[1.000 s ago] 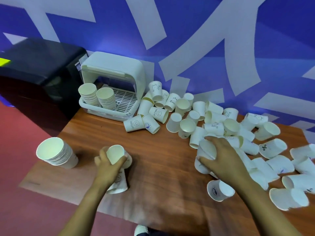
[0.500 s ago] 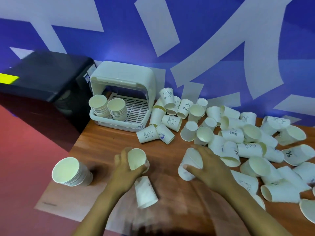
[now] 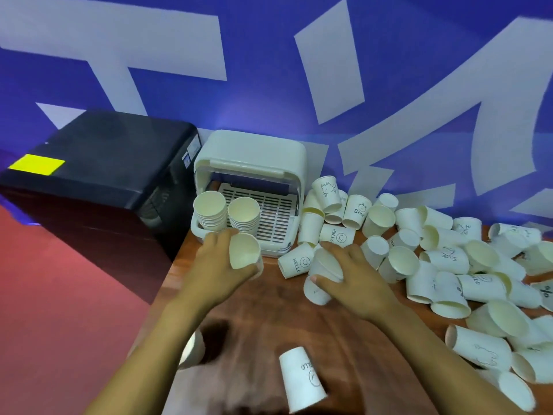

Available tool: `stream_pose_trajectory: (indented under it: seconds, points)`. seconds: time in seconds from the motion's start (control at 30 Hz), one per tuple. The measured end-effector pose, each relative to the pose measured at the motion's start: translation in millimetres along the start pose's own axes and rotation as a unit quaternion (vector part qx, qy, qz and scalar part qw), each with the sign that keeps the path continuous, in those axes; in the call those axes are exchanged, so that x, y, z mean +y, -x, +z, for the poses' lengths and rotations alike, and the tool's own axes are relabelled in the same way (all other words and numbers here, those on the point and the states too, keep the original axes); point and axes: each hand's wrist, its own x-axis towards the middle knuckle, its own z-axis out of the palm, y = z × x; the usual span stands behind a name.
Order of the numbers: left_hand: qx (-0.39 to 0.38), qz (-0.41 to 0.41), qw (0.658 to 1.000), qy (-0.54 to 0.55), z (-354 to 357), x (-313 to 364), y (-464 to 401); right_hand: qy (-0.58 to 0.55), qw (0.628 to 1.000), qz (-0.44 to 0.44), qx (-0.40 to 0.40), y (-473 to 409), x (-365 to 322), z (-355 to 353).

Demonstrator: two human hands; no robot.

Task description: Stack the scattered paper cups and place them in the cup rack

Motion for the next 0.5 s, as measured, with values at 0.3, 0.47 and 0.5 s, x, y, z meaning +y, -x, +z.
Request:
stream_pose_trajectory:
  seconds: [0.3,0.47,0.5]
  points:
    - [0.049,-0.011,0.999,-0.004,-63,-20,-59,-0.016,0.998,-0.056,0.018,-49,-42,8]
    - [0.055,0.000,0.998,-0.040,-82,-30,-87,-0.039,0.988,-0.120,0.090,-77,-72,14]
    - [0.057,0.006,0.997,-0.044,-84,-31,-91,-0.036,0.985,-0.133,0.105,-83,-78,15]
